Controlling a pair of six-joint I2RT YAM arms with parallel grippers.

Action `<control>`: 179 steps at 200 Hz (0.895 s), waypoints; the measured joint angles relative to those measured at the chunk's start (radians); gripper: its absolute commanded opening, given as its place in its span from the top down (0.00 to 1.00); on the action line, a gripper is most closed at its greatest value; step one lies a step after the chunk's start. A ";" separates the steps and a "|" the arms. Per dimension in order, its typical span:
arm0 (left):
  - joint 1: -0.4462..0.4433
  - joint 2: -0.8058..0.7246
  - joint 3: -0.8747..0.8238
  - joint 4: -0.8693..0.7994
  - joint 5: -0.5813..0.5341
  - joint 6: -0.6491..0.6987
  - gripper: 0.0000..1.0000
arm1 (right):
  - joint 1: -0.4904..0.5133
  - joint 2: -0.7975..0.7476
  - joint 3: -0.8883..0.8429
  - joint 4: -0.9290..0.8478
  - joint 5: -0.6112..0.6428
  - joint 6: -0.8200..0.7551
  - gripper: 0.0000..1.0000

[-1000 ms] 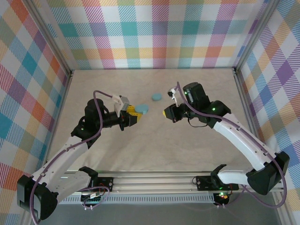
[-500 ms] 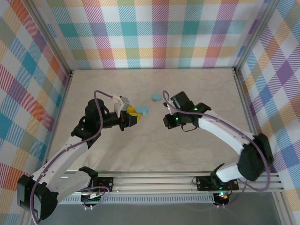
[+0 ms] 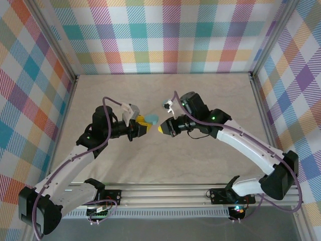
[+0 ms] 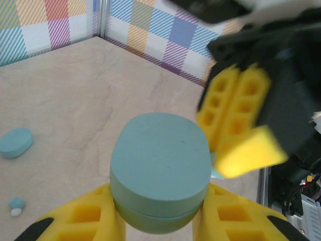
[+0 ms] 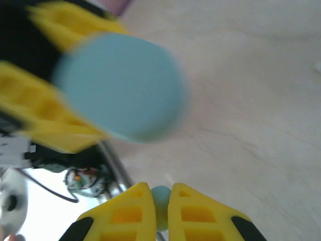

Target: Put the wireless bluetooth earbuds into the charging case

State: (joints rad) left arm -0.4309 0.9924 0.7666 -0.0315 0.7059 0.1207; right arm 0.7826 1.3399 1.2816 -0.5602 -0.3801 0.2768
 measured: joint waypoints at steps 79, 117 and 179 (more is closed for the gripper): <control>0.002 0.006 0.001 -0.003 -0.008 -0.002 1.00 | 0.011 0.095 0.114 -0.016 -0.053 -0.017 0.93; 0.002 0.005 0.001 -0.007 -0.019 -0.004 1.00 | 0.011 0.110 0.141 -0.043 -0.039 -0.031 0.94; 0.002 0.005 0.001 0.007 -0.013 -0.027 1.00 | 0.011 0.113 0.208 -0.048 0.044 -0.061 0.93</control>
State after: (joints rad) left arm -0.4290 0.9977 0.7677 -0.0246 0.6933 0.0940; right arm 0.7937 1.4525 1.4895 -0.6079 -0.3363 0.2153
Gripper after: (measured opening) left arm 0.306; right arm 0.103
